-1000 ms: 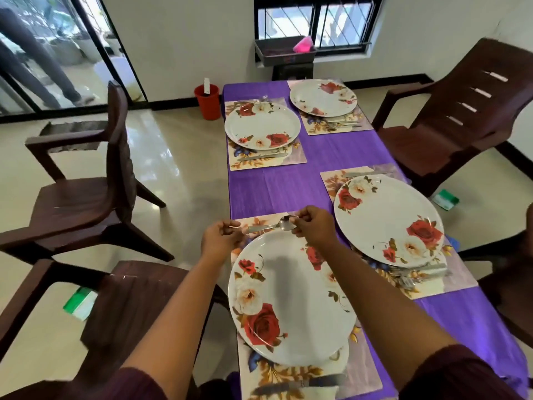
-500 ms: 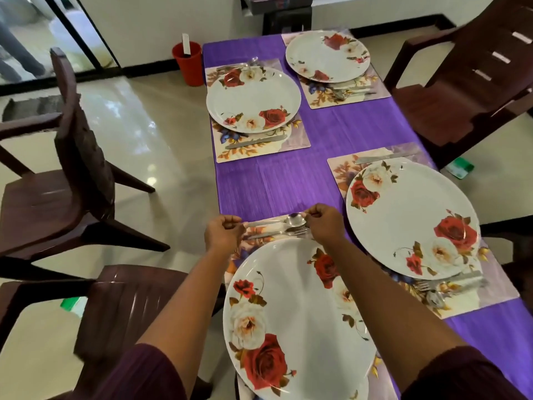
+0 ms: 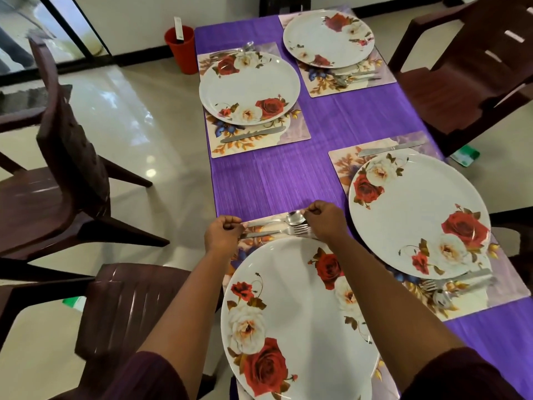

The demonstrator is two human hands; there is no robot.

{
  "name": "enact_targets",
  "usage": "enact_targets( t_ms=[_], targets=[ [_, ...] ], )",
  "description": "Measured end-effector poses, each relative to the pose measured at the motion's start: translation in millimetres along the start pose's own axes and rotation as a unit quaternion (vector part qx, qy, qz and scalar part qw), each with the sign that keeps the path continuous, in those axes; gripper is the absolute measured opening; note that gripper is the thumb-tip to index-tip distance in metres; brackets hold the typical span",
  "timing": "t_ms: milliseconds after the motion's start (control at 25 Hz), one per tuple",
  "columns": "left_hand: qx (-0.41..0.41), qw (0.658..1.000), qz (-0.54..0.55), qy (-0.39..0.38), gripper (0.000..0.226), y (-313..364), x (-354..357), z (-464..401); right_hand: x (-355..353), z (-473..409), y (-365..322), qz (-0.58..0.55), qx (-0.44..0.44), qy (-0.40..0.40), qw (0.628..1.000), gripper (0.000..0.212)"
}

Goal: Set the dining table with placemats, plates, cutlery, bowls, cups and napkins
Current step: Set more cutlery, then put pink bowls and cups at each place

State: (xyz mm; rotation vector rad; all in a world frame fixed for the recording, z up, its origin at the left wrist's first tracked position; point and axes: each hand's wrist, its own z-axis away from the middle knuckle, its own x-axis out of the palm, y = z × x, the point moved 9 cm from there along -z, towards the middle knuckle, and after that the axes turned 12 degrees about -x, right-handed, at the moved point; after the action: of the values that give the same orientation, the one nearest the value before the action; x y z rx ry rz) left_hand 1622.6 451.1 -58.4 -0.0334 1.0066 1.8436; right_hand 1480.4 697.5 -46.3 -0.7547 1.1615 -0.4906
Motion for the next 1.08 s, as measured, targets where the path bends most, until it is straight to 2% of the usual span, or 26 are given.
enact_targets(
  t_ms=[360,600,800,1080],
  targets=[
    [0.023,0.999,-0.016,-0.016,0.016,1.8,3.1,1.8,-2.7,-1.9,4.5,-0.02,-0.016,0.005,1.0,0.017],
    [0.033,0.999,-0.036,-0.021,0.025,2.4,4.5,4.0,-3.1,0.4,1.8,-0.033,-0.038,-0.004,0.999,0.011],
    [0.027,0.999,-0.032,-0.017,0.024,1.9,4.4,3.8,-3.0,1.4,0.5,-0.033,-0.049,-0.005,0.998,0.007],
    [0.0,0.999,-0.03,0.029,0.015,8.5,4.4,4.6,-1.6,-2.3,-2.2,-0.01,-0.076,-0.019,0.997,0.006]
  ],
)
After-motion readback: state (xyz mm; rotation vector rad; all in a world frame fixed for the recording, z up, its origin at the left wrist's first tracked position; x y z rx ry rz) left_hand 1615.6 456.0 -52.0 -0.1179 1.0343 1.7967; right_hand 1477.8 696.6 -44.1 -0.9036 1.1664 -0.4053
